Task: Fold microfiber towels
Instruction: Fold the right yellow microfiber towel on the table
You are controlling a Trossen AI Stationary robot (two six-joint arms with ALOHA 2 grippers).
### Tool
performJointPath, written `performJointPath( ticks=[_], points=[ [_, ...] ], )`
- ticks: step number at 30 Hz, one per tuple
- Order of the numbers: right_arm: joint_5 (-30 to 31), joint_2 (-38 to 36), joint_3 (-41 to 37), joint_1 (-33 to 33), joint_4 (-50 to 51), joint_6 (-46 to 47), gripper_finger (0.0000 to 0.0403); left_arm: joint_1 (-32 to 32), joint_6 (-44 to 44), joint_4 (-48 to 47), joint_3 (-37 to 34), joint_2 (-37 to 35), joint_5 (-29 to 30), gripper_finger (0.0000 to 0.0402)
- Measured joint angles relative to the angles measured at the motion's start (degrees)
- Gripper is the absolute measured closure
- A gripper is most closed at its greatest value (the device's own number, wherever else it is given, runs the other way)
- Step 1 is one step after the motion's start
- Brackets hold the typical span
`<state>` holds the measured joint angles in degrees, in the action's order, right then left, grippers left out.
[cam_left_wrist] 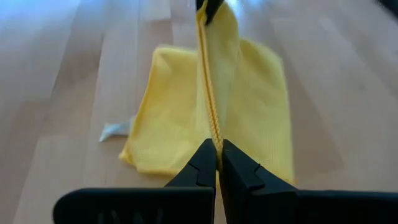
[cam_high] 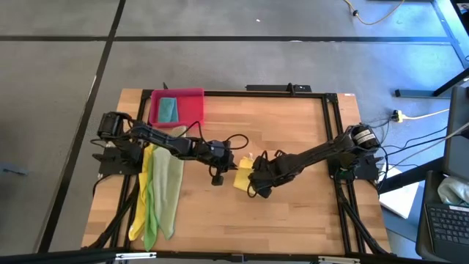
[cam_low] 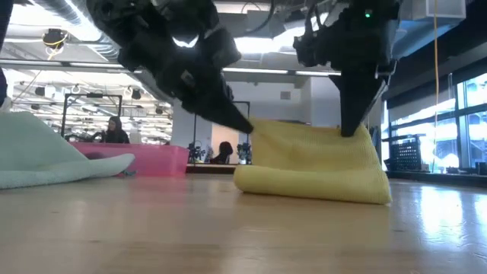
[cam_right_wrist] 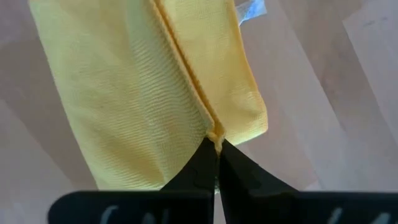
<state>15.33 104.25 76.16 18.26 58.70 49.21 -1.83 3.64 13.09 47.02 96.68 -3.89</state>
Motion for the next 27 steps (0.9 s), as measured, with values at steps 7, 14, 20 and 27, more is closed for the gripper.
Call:
performJointPath(
  ticks=[7,14,20,27],
  points=[
    [1.19,-0.06,-3.66,-1.21,-1.26,-0.25,0.0389,0.07,0.07,2.06,-0.08,0.88,4.36,0.0401],
    [0.68,0.04,-7.21,-1.74,-3.21,-0.26,0.0395,0.48,0.23,2.49,-0.19,0.88,6.32,0.0401],
    [1.95,0.02,-7.3,-2.01,-6.29,-3.37,0.0389,0.48,1.06,2.76,-0.19,0.88,6.33,0.0401],
    [3.02,0.02,-7.3,-2.82,-6.54,-7.96,0.0395,-0.02,0.16,2.4,-0.17,0.88,5.86,0.0401]
  ],
)
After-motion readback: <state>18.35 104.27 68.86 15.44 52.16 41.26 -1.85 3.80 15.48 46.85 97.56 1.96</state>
